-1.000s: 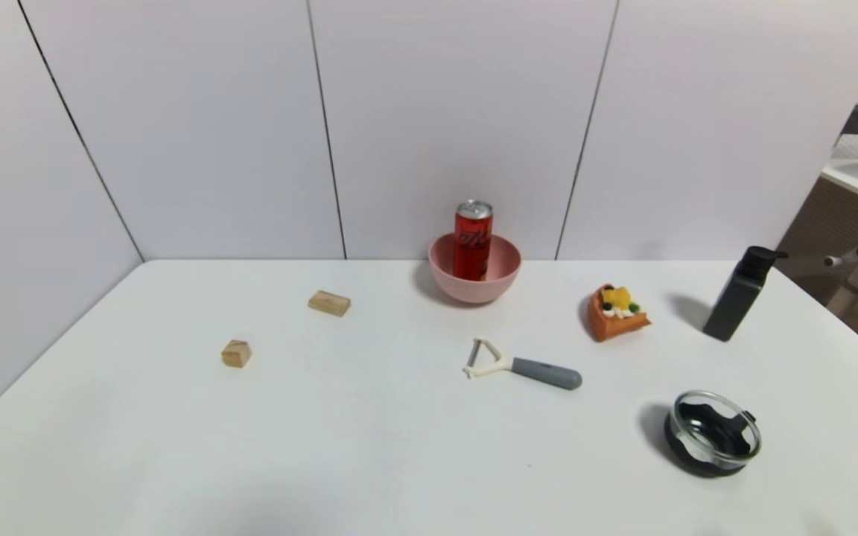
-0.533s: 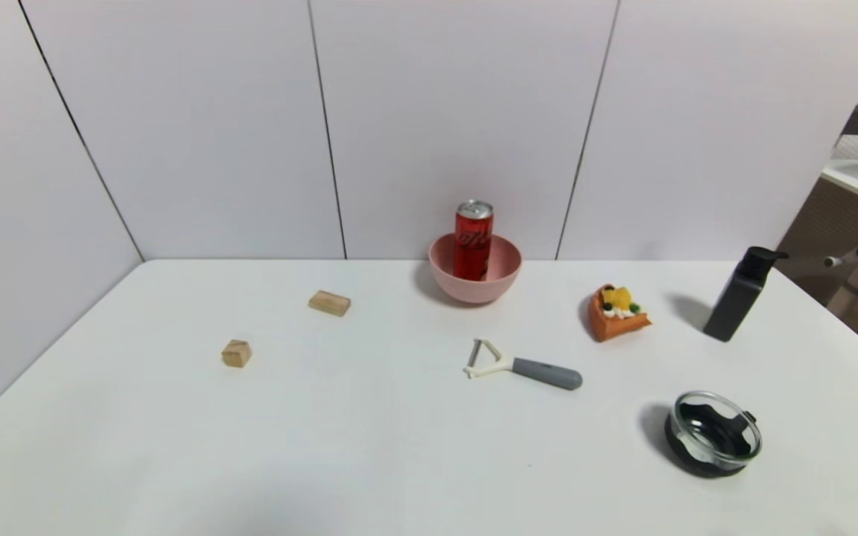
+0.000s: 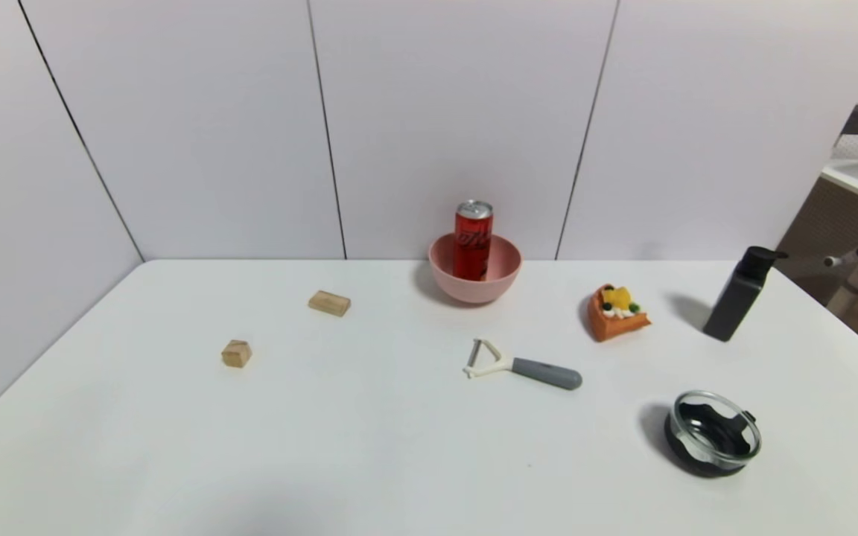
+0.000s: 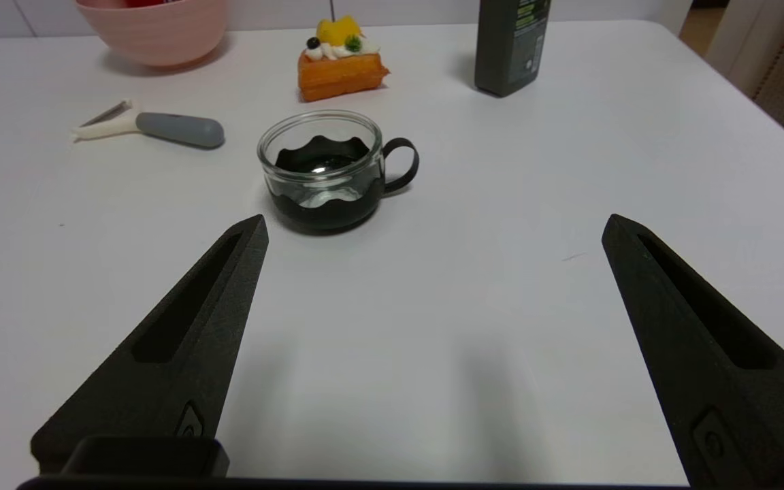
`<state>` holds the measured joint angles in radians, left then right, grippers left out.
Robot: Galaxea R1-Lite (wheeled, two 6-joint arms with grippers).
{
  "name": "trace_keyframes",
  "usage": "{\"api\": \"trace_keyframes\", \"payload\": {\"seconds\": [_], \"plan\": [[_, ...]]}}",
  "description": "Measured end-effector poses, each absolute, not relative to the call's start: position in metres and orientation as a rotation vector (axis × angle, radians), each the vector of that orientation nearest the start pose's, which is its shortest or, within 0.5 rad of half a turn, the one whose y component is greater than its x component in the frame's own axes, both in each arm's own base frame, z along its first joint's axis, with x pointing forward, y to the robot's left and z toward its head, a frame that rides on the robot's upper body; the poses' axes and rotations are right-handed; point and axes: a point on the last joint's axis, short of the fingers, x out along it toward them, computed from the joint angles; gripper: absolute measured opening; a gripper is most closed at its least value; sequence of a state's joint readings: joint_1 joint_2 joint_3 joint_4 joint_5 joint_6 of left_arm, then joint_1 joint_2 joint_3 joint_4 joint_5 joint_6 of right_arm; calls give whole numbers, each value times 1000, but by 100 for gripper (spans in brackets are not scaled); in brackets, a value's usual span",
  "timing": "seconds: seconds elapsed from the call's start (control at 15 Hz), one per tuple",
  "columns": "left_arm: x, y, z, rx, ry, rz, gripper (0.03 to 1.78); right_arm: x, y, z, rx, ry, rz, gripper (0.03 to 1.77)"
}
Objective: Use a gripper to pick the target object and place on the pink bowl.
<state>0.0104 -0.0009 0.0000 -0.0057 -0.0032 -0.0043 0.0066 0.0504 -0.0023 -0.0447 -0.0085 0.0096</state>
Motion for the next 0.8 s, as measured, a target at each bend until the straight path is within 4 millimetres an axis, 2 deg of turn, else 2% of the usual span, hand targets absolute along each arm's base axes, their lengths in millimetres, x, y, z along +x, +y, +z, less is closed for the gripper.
{"api": "trace_keyframes", "payload": {"seconds": [0.2,0.8], "plan": [[-23,0,76,-4,-7,8,169,-22,0,75,5,21,-2,169],[-23,0,76,-4,-6,8,169,-23,0,76,6,-2,-2,169]]}}
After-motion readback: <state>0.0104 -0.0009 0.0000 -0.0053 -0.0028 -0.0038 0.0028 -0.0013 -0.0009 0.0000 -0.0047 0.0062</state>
